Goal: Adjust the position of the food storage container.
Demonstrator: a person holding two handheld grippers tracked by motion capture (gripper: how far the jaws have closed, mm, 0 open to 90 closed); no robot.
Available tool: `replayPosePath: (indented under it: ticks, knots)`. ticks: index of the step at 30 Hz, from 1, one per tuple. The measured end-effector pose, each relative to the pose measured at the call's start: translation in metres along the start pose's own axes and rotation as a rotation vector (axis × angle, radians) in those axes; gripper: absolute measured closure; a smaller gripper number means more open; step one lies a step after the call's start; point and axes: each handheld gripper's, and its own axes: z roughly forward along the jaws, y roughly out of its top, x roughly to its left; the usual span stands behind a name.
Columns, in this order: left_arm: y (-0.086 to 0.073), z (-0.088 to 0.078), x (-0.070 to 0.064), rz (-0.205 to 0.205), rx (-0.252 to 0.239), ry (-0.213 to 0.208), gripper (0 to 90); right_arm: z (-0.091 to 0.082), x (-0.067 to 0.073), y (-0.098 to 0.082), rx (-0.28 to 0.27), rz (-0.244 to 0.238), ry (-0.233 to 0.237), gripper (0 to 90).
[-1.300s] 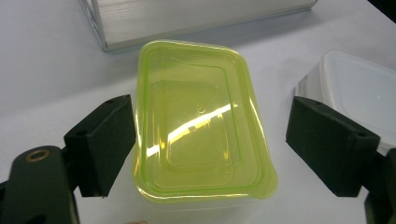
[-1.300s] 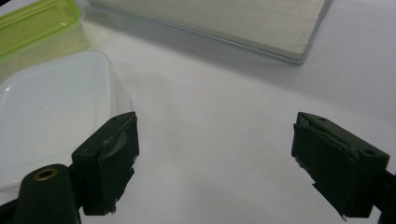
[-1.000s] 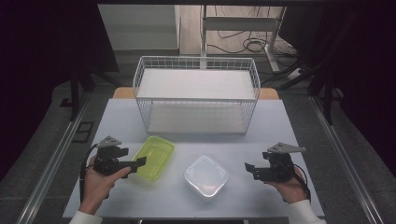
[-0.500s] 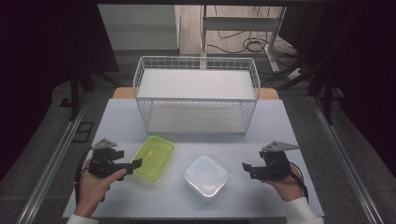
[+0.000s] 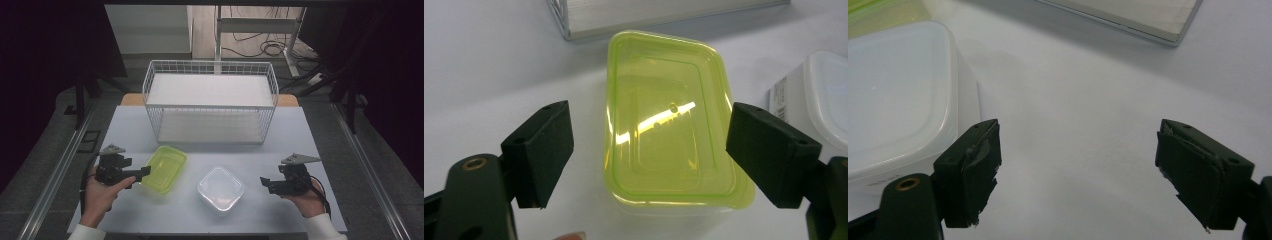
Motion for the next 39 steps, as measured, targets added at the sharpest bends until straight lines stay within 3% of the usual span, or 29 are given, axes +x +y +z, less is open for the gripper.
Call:
replayPosePath:
  ticks: [8, 12, 15, 26, 33, 34, 35, 39]
  knots:
    - [0.019, 0.01, 0.008, -0.006, 0.041, 0.013, 20.0, 0.0, 0.0, -0.001, 0.007, 0.009, 0.0, 18.7]
    - [0.033, 0.016, 0.015, -0.015, 0.07, 0.01, 26.6, 0.001, 0.001, -0.002, 0.017, 0.003, 0.005, 18.6]
    - [0.042, 0.025, 0.02, -0.025, 0.113, 0.03, 30.7, 0.002, 0.0, -0.003, 0.026, 0.008, 0.001, 18.7]
    - [0.054, 0.049, 0.034, -0.015, 0.186, 0.042, 44.8, 0.007, -0.002, -0.001, 0.038, 0.014, -0.004, 18.9]
    - [0.059, 0.063, 0.043, -0.004, 0.233, 0.051, 70.4, 0.007, -0.002, -0.003, 0.05, 0.013, -0.009, 18.9]
    - [0.059, 0.066, 0.044, -0.003, 0.243, 0.047, 70.4, 0.007, -0.002, -0.003, 0.05, 0.013, -0.009, 18.9]
    - [0.059, 0.069, 0.045, -0.003, 0.249, 0.044, 76.7, 0.007, -0.004, -0.004, 0.049, 0.016, -0.014, 18.9]
    - [0.061, 0.075, 0.045, -0.001, 0.257, 0.028, 85.4, 0.005, -0.005, -0.006, 0.053, 0.022, -0.018, 18.9]
